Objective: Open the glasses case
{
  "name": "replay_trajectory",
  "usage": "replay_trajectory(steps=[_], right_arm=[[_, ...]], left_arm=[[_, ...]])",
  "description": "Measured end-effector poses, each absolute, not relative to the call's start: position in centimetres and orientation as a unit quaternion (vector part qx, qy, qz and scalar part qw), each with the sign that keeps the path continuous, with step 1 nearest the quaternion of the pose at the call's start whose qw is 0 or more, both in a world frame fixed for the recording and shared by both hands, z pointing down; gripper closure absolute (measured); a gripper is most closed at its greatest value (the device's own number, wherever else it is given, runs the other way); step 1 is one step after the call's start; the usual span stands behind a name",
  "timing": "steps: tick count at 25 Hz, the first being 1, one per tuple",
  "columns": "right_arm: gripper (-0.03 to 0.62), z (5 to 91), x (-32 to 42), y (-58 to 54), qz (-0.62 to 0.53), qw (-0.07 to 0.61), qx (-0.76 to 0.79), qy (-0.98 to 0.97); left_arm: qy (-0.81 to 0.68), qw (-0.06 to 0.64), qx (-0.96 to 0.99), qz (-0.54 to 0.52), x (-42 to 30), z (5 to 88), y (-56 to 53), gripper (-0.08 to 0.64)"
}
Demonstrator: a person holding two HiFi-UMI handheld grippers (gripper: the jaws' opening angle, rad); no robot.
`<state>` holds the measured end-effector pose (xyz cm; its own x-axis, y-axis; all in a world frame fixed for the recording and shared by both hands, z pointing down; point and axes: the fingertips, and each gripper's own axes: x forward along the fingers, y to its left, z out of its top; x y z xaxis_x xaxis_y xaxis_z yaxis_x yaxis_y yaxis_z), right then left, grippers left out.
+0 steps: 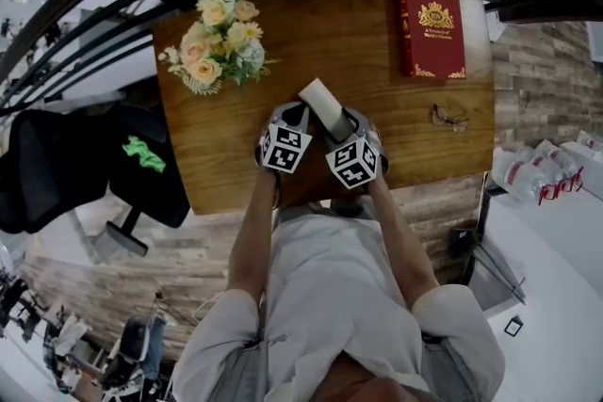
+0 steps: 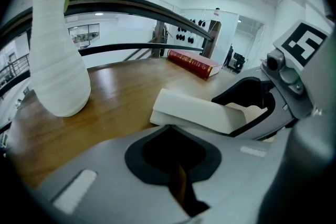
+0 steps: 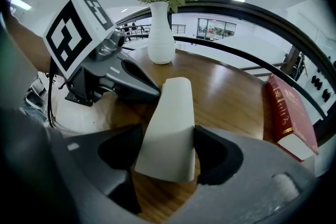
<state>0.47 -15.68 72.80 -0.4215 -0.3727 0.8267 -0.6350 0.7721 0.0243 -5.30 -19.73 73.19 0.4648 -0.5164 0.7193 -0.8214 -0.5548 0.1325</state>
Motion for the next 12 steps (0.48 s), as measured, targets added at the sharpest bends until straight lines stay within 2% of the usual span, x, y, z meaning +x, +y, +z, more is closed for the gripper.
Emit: replay_trajectory(steps=[12], right_arm=[[0.332, 70.8, 1.1, -16.0, 0.156, 0.417, 0.315, -0.838]], left_arm=[[-0.407, 0.237, 0.821, 0.322, -5.4, 73.3, -19.7, 0.540]])
